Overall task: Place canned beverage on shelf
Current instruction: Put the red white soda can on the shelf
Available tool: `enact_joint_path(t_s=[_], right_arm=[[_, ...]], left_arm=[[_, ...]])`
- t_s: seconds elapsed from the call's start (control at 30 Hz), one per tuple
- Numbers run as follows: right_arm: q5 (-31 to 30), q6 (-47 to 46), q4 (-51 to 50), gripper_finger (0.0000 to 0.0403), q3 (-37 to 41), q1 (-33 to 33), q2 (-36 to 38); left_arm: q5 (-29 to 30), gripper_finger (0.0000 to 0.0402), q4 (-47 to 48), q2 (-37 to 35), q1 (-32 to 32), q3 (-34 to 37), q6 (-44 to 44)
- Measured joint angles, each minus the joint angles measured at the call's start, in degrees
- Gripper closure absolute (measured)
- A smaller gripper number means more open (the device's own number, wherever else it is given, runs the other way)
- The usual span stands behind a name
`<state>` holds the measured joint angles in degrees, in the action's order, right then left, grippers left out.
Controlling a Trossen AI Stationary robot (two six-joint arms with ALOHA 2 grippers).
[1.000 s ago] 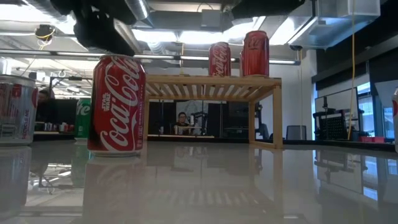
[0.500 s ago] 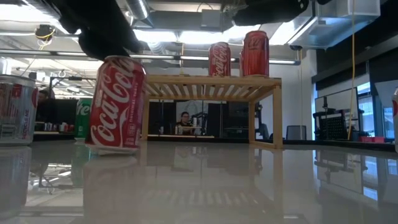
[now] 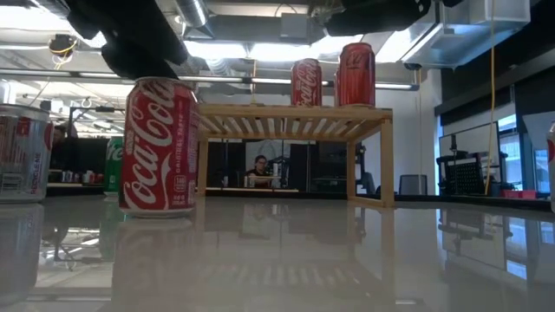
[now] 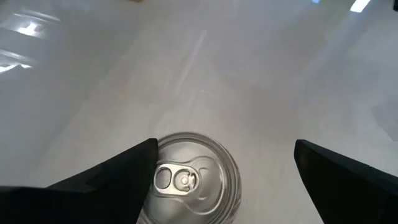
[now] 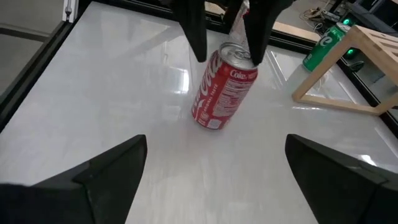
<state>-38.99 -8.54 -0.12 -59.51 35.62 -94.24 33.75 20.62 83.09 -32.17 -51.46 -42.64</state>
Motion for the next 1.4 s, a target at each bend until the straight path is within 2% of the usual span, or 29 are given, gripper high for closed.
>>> enact_joint_path(t_s=[0.17,0.37,0.53,0.83,1.07,1.4], right_arm=[[0.0,0.0,0.0,0.0022,0.0,0.0,0.0],[0.0,0.0,0.0,0.0022,0.0,0.0,0.0],[1.1,0.0,0.0,0.0022,0.0,0.0,0.0],[1.1,0.0,0.0,0.0022,0.0,0.0,0.0],[1.1,0.0,0.0,0.0022,0.0,0.0,0.0],[1.1,0.1,0.0,0.0022,0.0,0.0,0.0]], left_arm=[[-2.0,0.0035,3.5,0.2,-1.7,-5.0,3.3],[-1.1,0.0035,11.5,0.1,-2.4,-11.0,8.9],[-3.3,0.0035,15.2,0.1,-1.5,-10.8,11.7],[-8.4,0.0035,14.9,0.2,2.7,-7.2,11.3],[-11.4,0.0035,14.4,0.2,3.5,-6.8,11.4],[-11.9,0.0035,12.8,4.5,4.1,-6.8,12.7]])
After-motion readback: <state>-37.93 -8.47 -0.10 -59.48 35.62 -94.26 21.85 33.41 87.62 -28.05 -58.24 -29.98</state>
